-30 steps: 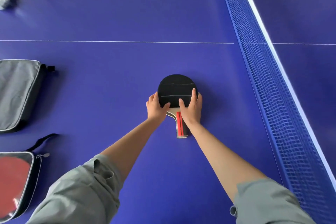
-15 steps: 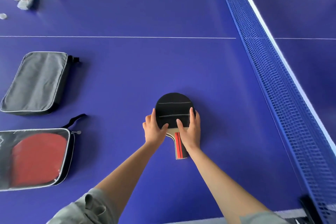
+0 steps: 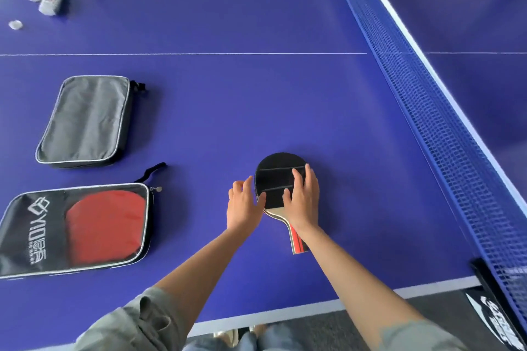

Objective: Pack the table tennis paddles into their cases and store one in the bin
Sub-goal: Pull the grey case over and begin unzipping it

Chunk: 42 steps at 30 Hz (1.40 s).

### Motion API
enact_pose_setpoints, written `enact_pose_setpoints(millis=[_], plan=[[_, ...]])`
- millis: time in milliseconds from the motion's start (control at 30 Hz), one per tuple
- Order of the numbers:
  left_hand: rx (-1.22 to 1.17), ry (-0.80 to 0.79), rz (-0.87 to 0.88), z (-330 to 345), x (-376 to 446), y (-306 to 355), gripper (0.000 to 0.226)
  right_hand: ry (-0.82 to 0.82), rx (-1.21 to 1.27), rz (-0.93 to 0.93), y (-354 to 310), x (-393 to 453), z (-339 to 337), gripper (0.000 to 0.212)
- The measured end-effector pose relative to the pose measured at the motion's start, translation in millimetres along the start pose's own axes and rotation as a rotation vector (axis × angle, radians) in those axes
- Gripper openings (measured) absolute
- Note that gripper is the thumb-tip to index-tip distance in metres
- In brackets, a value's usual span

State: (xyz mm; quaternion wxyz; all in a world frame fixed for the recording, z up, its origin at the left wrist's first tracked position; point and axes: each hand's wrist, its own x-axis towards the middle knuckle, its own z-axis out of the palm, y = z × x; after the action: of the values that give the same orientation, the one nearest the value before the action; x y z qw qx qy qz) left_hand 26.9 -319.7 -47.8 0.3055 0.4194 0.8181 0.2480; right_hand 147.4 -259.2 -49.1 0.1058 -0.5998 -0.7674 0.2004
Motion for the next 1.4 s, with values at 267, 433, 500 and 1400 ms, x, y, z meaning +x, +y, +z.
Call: enact_pose_setpoints(millis=[267, 433, 500, 1400], plan=[[0.483, 0.165, 0.086, -129.7, 56.6, -68.4, 0.047, -0.239, -0.159, -0.425, -135.4, 43.6, 34.4, 0.050], [0.552, 0.230, 0.023, -220.7, 87.6, -132.9, 0.046, -0.318, -0.165, -0.477, -234.4, 63.5, 72.1, 0.053], [0.552, 0.213, -0.001, -249.6, 100.9, -162.8, 0.045, -0.332, -0.171, -0.474, -272.4, 70.9, 93.8, 0.054], [0.103, 0.356, -0.080, -261.6, 110.7, -162.1, 0.050, -0.141, 0.433, -0.029, -291.3, 74.5, 94.0, 0.054]])
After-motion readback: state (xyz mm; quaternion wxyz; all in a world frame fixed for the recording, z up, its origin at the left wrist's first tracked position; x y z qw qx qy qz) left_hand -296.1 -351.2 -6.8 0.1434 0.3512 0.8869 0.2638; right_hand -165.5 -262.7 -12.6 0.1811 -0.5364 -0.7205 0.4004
